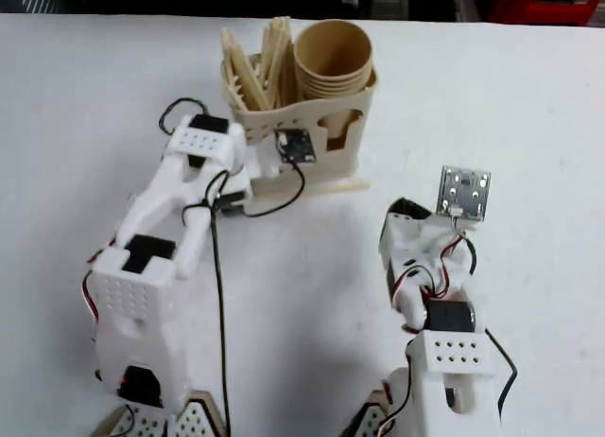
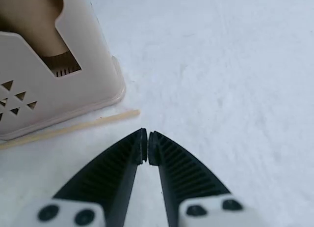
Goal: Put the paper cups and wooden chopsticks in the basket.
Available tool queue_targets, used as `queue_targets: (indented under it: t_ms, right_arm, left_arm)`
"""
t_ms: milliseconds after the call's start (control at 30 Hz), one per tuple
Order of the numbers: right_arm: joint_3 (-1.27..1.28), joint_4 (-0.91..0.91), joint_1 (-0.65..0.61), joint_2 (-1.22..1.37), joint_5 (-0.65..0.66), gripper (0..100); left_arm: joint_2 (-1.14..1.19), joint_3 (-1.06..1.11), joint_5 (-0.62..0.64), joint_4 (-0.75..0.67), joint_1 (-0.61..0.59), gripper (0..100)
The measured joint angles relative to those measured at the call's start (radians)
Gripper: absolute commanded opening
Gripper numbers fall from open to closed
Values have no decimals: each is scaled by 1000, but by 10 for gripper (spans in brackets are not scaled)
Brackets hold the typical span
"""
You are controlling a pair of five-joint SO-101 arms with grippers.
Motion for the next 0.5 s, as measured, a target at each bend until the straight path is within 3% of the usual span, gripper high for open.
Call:
queue_targets:
  t_ms: [500]
  right_arm:
    - [0, 0, 0, 0, 14, 21]
  left_arm:
    - [-6, 0, 0, 54, 9, 181]
